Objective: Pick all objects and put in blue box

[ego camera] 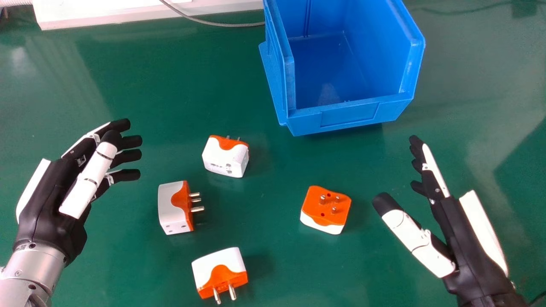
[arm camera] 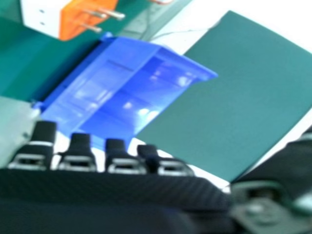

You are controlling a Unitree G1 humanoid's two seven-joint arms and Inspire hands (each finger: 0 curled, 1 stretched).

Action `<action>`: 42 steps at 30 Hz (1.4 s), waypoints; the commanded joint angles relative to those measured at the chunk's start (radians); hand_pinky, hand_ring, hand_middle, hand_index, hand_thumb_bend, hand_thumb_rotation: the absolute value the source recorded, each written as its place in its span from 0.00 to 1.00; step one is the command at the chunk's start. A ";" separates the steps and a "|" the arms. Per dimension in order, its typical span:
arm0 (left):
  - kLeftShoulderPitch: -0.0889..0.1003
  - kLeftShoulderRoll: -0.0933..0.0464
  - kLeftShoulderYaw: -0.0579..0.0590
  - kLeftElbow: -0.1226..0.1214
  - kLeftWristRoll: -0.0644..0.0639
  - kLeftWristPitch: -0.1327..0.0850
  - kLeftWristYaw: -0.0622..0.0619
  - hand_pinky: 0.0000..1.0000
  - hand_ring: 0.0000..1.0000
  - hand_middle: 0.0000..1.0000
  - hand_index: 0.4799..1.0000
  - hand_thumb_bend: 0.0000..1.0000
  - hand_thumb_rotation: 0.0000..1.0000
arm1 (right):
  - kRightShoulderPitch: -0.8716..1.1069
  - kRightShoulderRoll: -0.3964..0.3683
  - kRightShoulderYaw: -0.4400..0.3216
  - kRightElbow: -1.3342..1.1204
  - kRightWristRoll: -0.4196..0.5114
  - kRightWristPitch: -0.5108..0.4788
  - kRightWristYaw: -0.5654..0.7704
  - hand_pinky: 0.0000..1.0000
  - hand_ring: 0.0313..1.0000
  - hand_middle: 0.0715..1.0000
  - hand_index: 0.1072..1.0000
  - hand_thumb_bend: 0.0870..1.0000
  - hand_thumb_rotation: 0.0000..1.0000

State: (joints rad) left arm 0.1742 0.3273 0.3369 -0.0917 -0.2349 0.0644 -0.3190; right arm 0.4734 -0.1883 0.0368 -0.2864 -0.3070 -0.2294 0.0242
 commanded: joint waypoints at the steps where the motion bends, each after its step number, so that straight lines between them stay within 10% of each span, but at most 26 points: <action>1: 0.002 0.003 0.001 -0.016 0.000 -0.017 0.001 0.70 0.78 0.78 0.66 0.48 0.73 | -0.002 -0.007 -0.009 -0.028 0.007 -0.014 -0.003 0.91 0.98 1.00 0.98 0.41 0.86; 30: 0.006 0.003 0.002 -0.035 -0.001 -0.007 0.015 0.70 0.78 0.78 0.66 0.50 0.74 | 0.015 -0.008 0.012 -0.071 -0.036 0.016 0.004 0.91 0.98 1.00 0.99 0.42 0.86; 42: 0.026 -0.005 -0.003 -0.074 -0.003 0.006 0.023 0.70 0.78 0.78 0.66 0.51 0.74 | 0.024 -0.051 0.070 -0.146 -0.281 0.113 0.020 0.88 0.98 1.00 0.98 0.46 0.72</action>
State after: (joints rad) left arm 0.1939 0.3238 0.3325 -0.1399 -0.2353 0.0755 -0.2991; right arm 0.5019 -0.2203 0.1071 -0.3894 -0.5498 -0.1340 0.0352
